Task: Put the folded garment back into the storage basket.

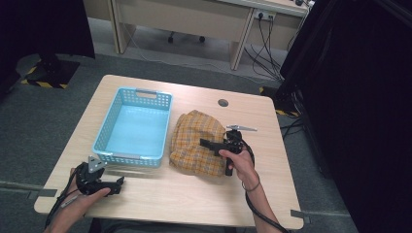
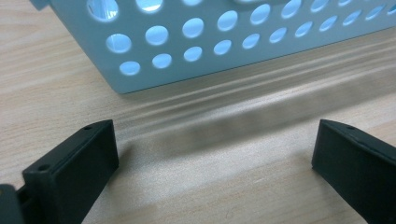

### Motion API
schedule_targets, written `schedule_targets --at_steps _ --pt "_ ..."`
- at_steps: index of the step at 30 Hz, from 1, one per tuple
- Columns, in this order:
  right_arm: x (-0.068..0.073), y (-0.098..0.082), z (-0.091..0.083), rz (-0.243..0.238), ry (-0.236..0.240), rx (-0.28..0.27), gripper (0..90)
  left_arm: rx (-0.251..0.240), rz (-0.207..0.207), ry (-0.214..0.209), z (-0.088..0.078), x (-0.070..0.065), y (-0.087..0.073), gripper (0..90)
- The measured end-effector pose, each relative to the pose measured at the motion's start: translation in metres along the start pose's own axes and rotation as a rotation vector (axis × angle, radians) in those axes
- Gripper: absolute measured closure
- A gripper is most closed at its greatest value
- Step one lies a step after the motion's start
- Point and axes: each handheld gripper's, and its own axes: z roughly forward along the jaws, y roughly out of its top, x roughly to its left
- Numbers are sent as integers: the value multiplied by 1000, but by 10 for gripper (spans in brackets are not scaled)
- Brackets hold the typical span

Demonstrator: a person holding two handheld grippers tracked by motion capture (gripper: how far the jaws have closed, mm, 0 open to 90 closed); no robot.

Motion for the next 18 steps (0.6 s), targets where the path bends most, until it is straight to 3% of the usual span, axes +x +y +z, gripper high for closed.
schedule_targets --at_steps 8,12,13,16,18 --pt "-3 1 8 9 -3 19 319 0 0 0 0 0 0 0" --pt "-4 1 12 18 21 29 418 0 0 0 0 0 0 0" --pt "-3 0 12 12 27 31 482 0 0 0 0 0 0 0" --pt "-4 0 12 9 25 27 526 0 0 0 0 0 0 0" --pt "-7 -1 10 40 28 -7 589 0 0 0 0 0 0 0"
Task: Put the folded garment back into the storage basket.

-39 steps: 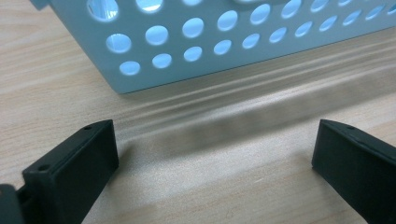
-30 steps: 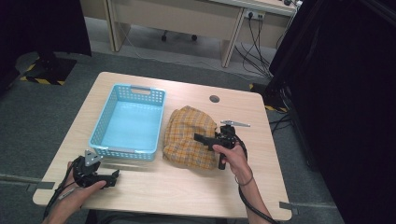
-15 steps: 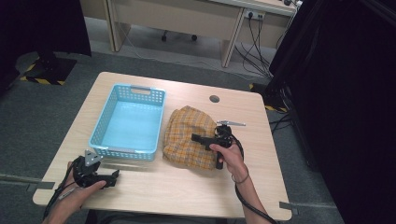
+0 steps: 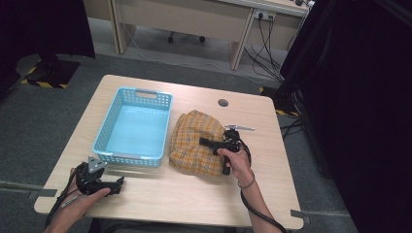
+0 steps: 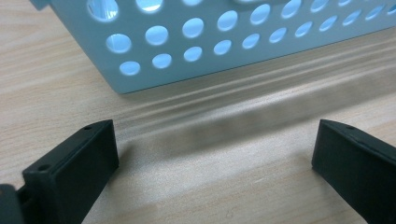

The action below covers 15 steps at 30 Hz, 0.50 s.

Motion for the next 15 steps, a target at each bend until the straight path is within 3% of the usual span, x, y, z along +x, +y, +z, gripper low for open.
schedule_targets --at_steps 3,10,15 --pt "-1 0 -2 4 1 -19 629 0 0 0 0 0 0 0" --pt "7 -1 -5 -38 -33 -56 700 0 0 0 0 0 0 0" --pt "12 2 -10 -23 -38 -98 710 0 0 0 0 0 0 0"
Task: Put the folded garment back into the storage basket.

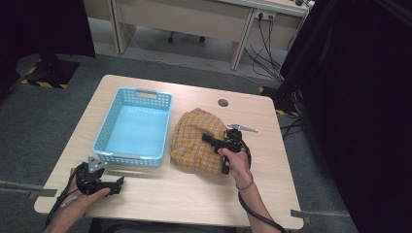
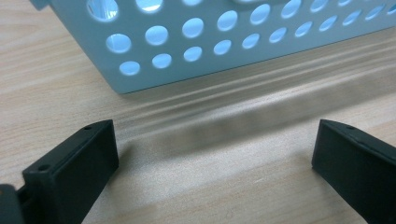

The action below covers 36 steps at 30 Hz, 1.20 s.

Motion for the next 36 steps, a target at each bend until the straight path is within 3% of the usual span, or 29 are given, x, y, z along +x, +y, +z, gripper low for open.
schedule_targets --at_steps 19,36 --pt "22 14 -15 -8 68 -76 712 0 0 0 0 0 0 0" --pt "29 29 -30 6 116 -118 708 0 0 0 0 0 0 0"
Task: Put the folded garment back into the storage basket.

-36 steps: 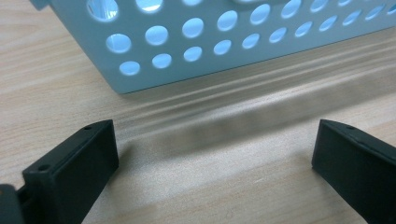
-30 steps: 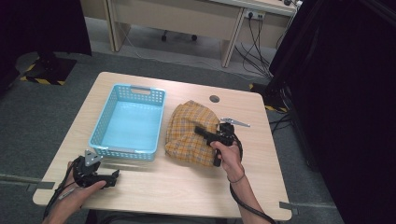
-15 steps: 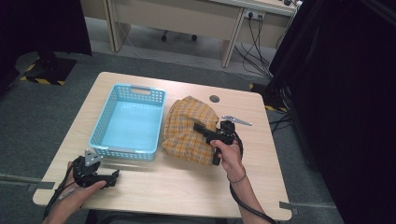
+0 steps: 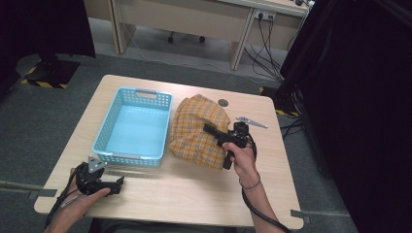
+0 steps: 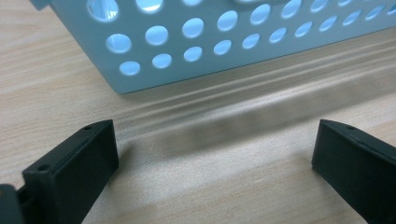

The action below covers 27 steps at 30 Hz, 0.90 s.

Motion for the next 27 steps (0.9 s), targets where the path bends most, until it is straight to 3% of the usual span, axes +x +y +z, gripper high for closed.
schedule_targets --at_steps 15,27 --pt "4 14 -5 -5 13 -4 703 -1 -1 0 0 0 0 0" --pt "16 28 -1 -19 35 -6 703 0 -2 0 0 0 0 0"
